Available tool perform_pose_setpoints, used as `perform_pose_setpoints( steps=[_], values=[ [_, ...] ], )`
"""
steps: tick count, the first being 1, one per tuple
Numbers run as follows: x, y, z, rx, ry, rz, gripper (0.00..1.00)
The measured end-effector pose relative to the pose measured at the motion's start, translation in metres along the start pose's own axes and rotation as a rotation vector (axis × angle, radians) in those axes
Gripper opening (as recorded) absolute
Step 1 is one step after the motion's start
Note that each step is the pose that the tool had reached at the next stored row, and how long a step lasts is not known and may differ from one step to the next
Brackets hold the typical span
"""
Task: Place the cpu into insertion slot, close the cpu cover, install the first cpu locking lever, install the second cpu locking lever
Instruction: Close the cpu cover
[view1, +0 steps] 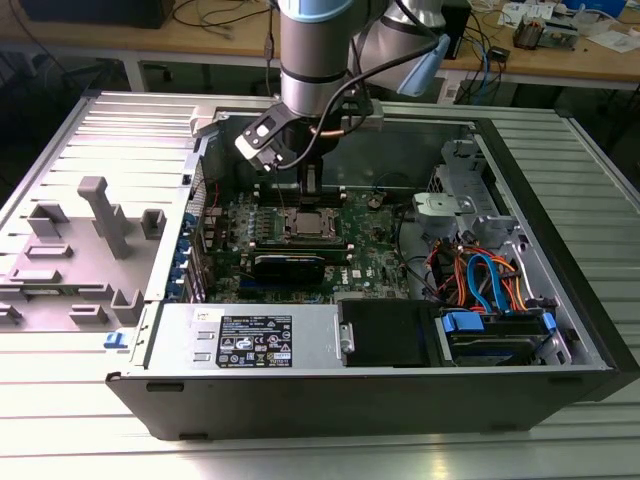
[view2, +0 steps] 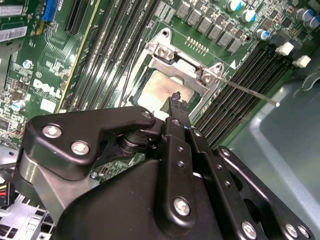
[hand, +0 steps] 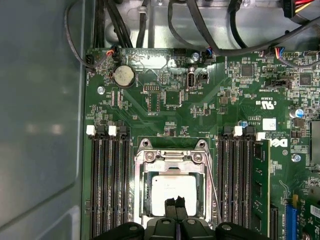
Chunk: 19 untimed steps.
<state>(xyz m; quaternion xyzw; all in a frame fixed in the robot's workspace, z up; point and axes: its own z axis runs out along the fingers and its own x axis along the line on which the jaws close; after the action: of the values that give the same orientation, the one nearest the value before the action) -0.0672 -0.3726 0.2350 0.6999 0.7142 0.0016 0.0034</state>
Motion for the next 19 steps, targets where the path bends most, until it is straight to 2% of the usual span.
perform_pose_setpoints(
  steps=[6,19],
  values=[
    [0.0,-0.006,0.005,0.0,0.0008,-0.005,0.11],
    [0.0002,-0.0103,0.0067,0.0,0.0008,-0.006,0.11]
  ],
)
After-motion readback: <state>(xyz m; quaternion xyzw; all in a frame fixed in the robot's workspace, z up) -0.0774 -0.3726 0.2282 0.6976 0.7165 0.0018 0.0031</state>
